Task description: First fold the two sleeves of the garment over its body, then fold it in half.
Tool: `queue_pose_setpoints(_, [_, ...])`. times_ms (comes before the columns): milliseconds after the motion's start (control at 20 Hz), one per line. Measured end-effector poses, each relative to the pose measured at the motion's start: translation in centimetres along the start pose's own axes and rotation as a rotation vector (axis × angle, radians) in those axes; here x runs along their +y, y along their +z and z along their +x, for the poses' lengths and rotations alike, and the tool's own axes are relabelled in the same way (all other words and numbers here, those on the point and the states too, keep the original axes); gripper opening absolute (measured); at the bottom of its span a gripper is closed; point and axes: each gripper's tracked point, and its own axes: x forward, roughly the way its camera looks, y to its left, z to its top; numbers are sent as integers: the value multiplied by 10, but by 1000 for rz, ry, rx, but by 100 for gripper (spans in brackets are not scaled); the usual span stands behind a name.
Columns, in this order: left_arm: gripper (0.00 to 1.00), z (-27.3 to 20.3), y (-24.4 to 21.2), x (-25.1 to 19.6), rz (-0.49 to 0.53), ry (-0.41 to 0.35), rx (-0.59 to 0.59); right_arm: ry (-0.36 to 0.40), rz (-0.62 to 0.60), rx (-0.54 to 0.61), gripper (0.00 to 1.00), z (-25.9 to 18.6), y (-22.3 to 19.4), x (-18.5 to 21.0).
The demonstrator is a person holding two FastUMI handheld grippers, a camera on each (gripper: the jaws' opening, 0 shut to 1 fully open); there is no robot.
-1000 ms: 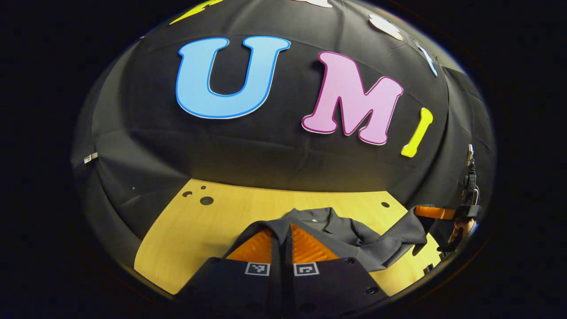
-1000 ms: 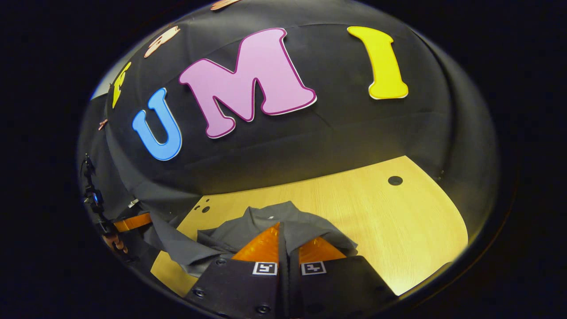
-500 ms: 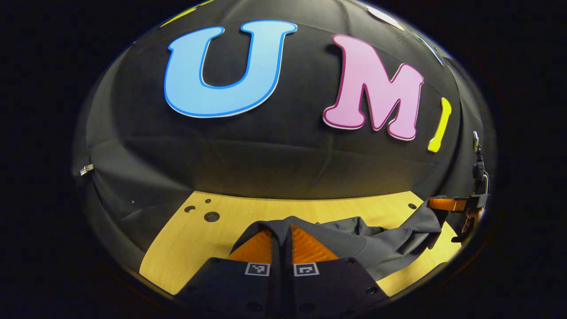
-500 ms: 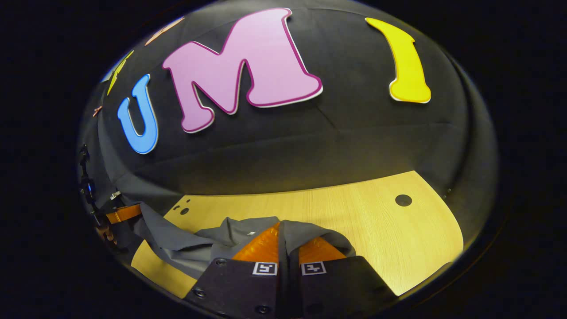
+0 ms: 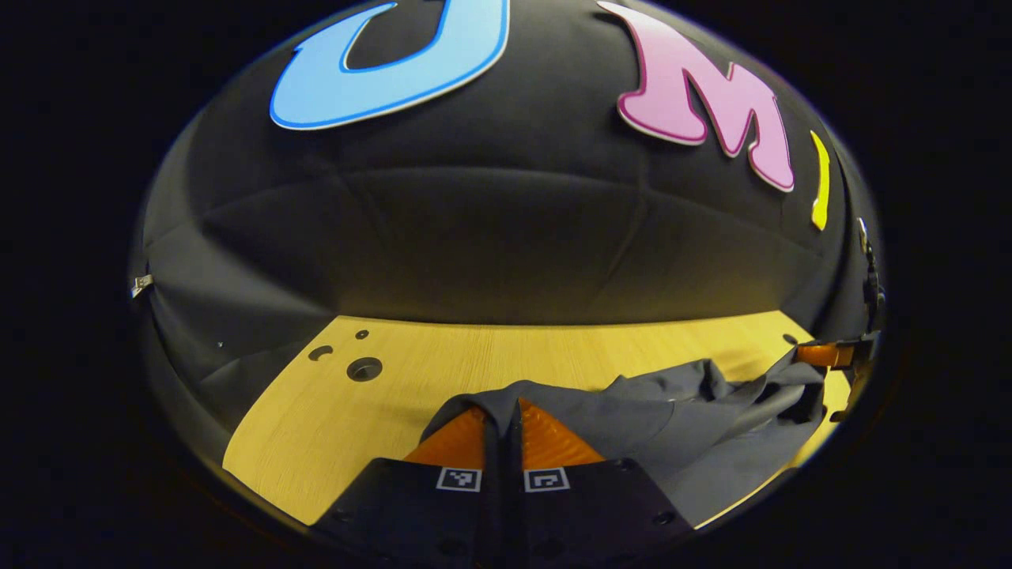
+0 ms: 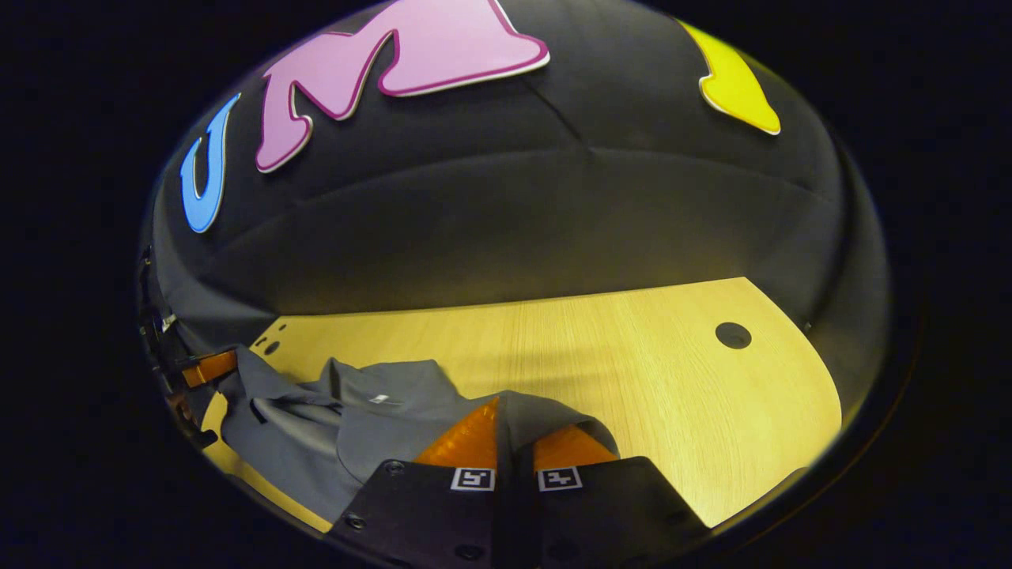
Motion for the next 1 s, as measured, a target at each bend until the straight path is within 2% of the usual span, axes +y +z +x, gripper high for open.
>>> queue_pose_setpoints(200, [11, 14, -38, 2, 13, 31, 71, -13, -25, 44, 7, 18, -23, -3])
queue_pose_setpoints(300, [21, 14, -56, 5, 21, 50, 110, -26, -17, 71, 12, 21, -32, -7])
queue_pose_setpoints(400, [45, 12, -62, 8, 38, 67, 114, -33, -9, 74, 29, 17, -30, -10])
queue_pose_setpoints(500, [69, 5, -58, 6, 43, 67, 99, -40, -22, 54, 31, 8, -20, -11])
queue_pose_setpoints(550, [82, 0, -53, 3, 43, 57, 86, -40, -26, 46, 39, 4, -16, -10])
queue_pose_setpoints(600, [83, -5, -48, -3, 48, 39, 73, -33, -26, 40, 39, -2, -12, -8])
queue_pose_setpoints(700, [95, -15, -35, -12, 79, 8, 45, -33, -20, 23, 74, -16, -3, -8])
queue_pose_setpoints(750, [98, -21, -26, -18, 94, -5, 26, -34, -6, 12, 80, -25, 3, -9])
queue_pose_setpoints(1000, [96, -74, 24, -38, 90, -45, -91, -19, 5, -50, 86, -78, 30, -5])
